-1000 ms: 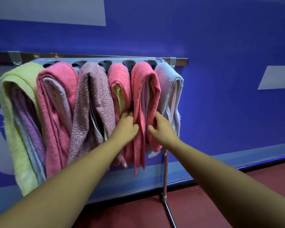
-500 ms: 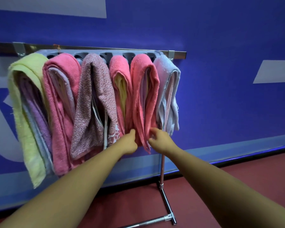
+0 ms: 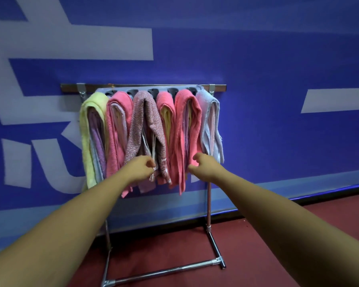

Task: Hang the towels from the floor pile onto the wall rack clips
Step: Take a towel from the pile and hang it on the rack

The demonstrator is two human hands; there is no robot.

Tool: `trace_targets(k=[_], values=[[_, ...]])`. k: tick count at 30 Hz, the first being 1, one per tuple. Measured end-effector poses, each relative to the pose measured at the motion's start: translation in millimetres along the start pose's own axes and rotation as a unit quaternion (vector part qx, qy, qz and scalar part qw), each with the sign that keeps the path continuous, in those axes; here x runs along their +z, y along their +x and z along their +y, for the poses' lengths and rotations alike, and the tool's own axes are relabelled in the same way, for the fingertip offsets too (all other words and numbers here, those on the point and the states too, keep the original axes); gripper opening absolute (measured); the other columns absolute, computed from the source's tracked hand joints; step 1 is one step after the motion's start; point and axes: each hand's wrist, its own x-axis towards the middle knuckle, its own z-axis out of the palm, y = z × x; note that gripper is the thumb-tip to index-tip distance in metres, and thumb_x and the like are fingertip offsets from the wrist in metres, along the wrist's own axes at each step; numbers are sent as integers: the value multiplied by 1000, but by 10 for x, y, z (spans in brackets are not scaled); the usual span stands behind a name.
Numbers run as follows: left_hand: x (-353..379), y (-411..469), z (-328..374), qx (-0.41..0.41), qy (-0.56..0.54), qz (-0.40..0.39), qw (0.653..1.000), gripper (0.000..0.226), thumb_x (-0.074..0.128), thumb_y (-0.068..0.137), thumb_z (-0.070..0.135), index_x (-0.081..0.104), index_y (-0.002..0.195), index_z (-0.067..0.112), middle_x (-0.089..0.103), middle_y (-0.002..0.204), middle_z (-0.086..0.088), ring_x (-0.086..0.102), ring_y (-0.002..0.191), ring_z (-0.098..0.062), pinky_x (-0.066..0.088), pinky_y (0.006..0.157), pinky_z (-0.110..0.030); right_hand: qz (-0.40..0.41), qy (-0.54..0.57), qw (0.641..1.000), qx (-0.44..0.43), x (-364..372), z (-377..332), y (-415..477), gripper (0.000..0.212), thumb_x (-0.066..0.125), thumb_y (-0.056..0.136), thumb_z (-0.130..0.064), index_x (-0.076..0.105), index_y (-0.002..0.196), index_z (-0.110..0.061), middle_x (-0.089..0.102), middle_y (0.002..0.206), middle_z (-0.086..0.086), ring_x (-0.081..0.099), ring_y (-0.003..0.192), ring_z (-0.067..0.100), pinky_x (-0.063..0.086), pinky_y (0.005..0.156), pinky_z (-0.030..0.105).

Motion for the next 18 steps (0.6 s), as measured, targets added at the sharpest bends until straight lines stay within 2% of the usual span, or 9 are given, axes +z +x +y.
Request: trace_targets(k=[2,3,5,6,9,11,14,18], values=[[-210,-162,-37,-10,11,21,1000,17,62,88,9,69,103,12,71,103,-4,62,89,-19,43,75,-24,0,-4,1000,-17,-60,-131,-102,35,56,92,-31,57,116,-6,61,110,11,61,100,30,50,76,36],[-309,-234,-47,-13,17,29,999,17,61,88,9,69,102,13,70,103,-4,61,89,-18,43,75,-24,2,-8,1000,-26,-83,-191,-136,26,55,92,-32,57,105,-9,60,100,9,60,92,29,47,68,34],[-461,-351,-71,-19,25,42,999,16,59,88,9,69,100,13,70,102,-4,62,92,-19,47,80,-27,11,-14,999,-40,-117,-302,-178,19,55,90,-32,49,84,-15,52,80,2,53,79,26,35,55,30],[-507,-404,-74,-22,24,48,998,16,58,89,9,69,100,13,70,102,-4,63,95,-20,48,83,-29,15,-14,999,-46,-126,-354,-187,19,54,90,-32,48,82,-15,49,76,1,51,76,25,31,53,29],[-548,-507,-95,-21,28,62,997,18,58,89,11,69,103,14,69,104,-2,62,98,-19,49,88,-30,23,-9,998,-63,-89,-466,-195,25,55,91,-30,56,102,-8,59,88,6,56,82,24,40,58,29],[-521,-520,-110,-18,27,63,998,17,57,89,11,68,102,15,69,105,-2,62,97,-19,46,84,-27,22,-8,997,-68,-13,-509,-175,32,56,91,-31,58,112,-6,63,101,10,60,93,27,50,74,34],[-448,-448,-134,-19,21,66,997,18,56,90,11,68,103,14,68,104,-1,61,98,-19,44,83,-26,20,-11,997,-70,124,-539,-72,35,57,91,-33,59,112,-4,64,107,13,60,99,30,51,85,38],[-277,-209,-235,-17,15,86,996,15,55,91,18,67,100,15,68,98,-1,62,95,-21,43,77,-28,28,11,997,-69,306,-537,160,32,56,90,-33,61,107,-6,67,103,11,62,94,28,52,80,38]])
